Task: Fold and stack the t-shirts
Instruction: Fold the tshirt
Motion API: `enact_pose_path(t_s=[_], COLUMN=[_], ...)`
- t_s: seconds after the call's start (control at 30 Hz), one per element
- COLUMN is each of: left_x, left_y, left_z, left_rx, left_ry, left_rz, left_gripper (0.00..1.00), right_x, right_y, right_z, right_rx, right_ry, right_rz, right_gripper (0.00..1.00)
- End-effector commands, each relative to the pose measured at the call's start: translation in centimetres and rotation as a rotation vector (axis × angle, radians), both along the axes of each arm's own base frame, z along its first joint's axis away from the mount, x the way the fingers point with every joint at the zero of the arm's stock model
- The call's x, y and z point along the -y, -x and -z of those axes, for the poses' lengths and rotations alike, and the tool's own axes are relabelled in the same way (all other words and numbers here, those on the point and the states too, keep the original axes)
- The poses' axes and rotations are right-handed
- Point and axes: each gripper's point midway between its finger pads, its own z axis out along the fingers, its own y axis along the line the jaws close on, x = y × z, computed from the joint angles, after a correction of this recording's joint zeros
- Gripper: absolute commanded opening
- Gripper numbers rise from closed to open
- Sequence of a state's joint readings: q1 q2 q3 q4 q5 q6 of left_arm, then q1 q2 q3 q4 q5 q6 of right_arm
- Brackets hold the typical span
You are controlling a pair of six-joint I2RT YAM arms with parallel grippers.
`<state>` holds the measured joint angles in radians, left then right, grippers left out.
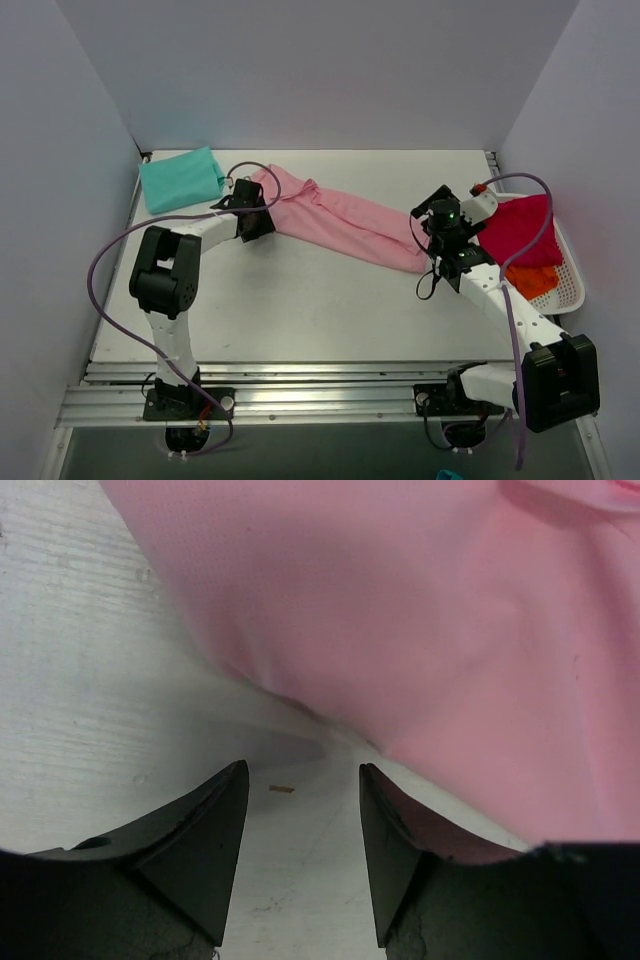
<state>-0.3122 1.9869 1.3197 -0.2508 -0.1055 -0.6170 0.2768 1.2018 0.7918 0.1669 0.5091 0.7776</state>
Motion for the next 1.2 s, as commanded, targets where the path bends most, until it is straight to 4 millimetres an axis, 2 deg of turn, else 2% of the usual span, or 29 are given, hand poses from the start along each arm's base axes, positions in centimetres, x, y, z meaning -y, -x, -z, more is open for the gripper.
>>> enact_pose_path(t_s=[0.0,0.13,0.23,0.3,0.4,0.43,0.47,0.5,0.6,0.63,0.67,0.73,0.87,0.9,0.93,0.97,1.0,1.03,1.07,1.1,1.13,1.17], left_x=[0.0,0.3,-0.1,0.0,-0.3,-0.5,-0.4,-0.6,-1.0,-1.3,-1.4,-1.8,-2.5,-2.9,-3.1,-3.3,-3.9,-3.3,-3.9,-3.8,-3.5,-2.9], left_y=[-2.2,-2.9,-2.7,-3.2,-3.4,-3.5,-4.1,-4.2,-6.2,-6.3,-6.9,-8.7,-11.6,-11.6,-13.8,-14.6,-14.6,-17.6,-18.9,-19.4,-20.6,-23.2], left_z=[-0.6,-1.7,-2.8,-3.7,-3.1,-2.4,-2.6,-1.4,-1.6,-0.1,0.2,0.3,0.0,1.6,-0.4,-0.6,2.1,-1.3,-1.5,1.9,1.5,-2.7], left_rx=[0.073,0.144,0.195,0.244,0.24,0.225,0.233,0.208,0.203,0.166,0.158,0.146,0.134,0.095,0.139,0.144,0.08,0.16,0.174,0.128,0.151,0.265], left_ry=[0.028,0.072,0.091,0.109,0.102,0.093,0.095,0.079,0.063,0.045,0.046,0.049,0.02,-0.002,0.02,0.007,-0.021,0.026,0.031,0.032,0.055,0.111], left_rz=[-0.081,-0.107,-0.145,-0.167,-0.2,-0.209,-0.221,-0.23,-0.257,-0.26,-0.261,-0.266,-0.264,-0.263,-0.266,-0.254,-0.252,-0.234,-0.207,-0.178,-0.15,-0.094], left_gripper=[0.57,0.57,0.61,0.66,0.67,0.66,0.63,0.53,0.38,0.31,0.23,0.03,0.02,0.02,0.02,0.02,0.02,0.02,0.02,0.02,0.02,0.03], right_x=[0.2,0.4,0.4,0.4,0.3,0.3,0.3,0.3,0.5,0.5,0.6,0.7,1.1,1.0,0.9,1.0,0.9,0.9,0.9,0.8,0.8,0.7], right_y=[-0.2,-0.2,-0.3,-0.5,-0.6,-0.7,-0.7,-0.7,-0.7,-0.7,-0.7,-0.6,-0.6,-0.7,-0.7,-0.7,-0.7,-0.7,-0.8,-0.9,-0.9,-1.0], right_z=[-0.7,-0.5,-0.2,-0.1,0.0,0.1,0.1,0.2,0.2,0.1,0.3,0.4,0.5,0.6,0.7,0.9,1.1,1.2,1.3,1.5,1.6,1.7], right_rx=[0.03,0.027,0.021,0.019,0.019,0.016,0.017,0.015,0.014,0.016,0.012,0.01,0.01,0.013,0.011,0.007,0.004,0.002,0.001,-0.002,-0.004,-0.004], right_ry=[0.013,0.02,0.025,0.025,0.025,0.027,0.027,0.029,0.035,0.035,0.037,0.04,0.041,0.037,0.038,0.037,0.037,0.038,0.038,0.038,0.038,0.037], right_rz=[0.013,0.019,0.023,0.023,0.021,0.021,0.022,0.021,0.025,0.027,0.028,0.032,0.037,0.035,0.031,0.032,0.029,0.029,0.031,0.028,0.028,0.023], right_gripper=[0.77,0.77,0.77,0.77,0.77,0.77,0.77,0.77,0.77,0.77,0.77,0.77,0.77,0.77,0.77,0.77,0.77,0.77,0.77,0.77,0.77,0.77])
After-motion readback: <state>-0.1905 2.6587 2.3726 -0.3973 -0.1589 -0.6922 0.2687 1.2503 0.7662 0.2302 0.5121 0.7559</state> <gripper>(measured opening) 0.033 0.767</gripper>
